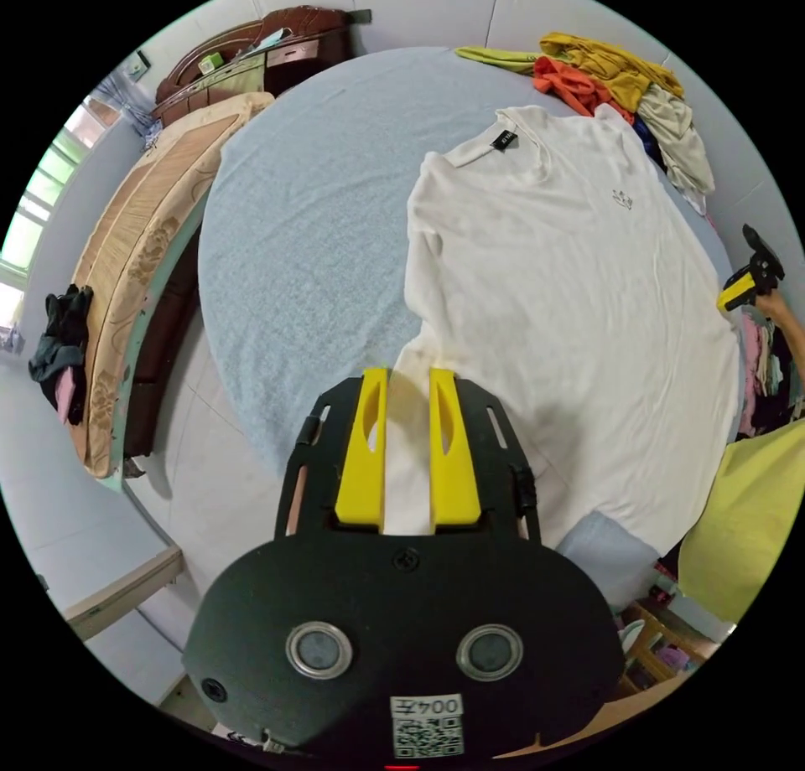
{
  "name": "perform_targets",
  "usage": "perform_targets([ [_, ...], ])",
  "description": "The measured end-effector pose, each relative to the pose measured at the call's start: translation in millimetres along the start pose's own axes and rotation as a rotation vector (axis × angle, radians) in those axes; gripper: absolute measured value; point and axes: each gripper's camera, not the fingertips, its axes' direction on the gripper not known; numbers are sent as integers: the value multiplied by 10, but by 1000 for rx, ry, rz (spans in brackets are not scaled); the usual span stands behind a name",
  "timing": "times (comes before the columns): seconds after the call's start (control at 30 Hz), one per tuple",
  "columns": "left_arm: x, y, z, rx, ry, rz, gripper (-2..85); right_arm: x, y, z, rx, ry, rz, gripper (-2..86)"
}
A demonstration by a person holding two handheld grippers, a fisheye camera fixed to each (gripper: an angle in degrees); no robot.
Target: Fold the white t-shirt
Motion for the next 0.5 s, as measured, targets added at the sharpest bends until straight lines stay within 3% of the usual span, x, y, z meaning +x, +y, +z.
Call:
perform_targets([
  [0.2,195,-33,-43,-12,-99,-53,21,37,-72,-35,-10,2,4,-5],
  [0.33,195,142,-145,40,-168,-314,13,82,-111,-59,-13,-7,14,-5],
  [0.5,119,351,57,85,-89,-504,11,99,-154,-82,-18,8,11,-5],
])
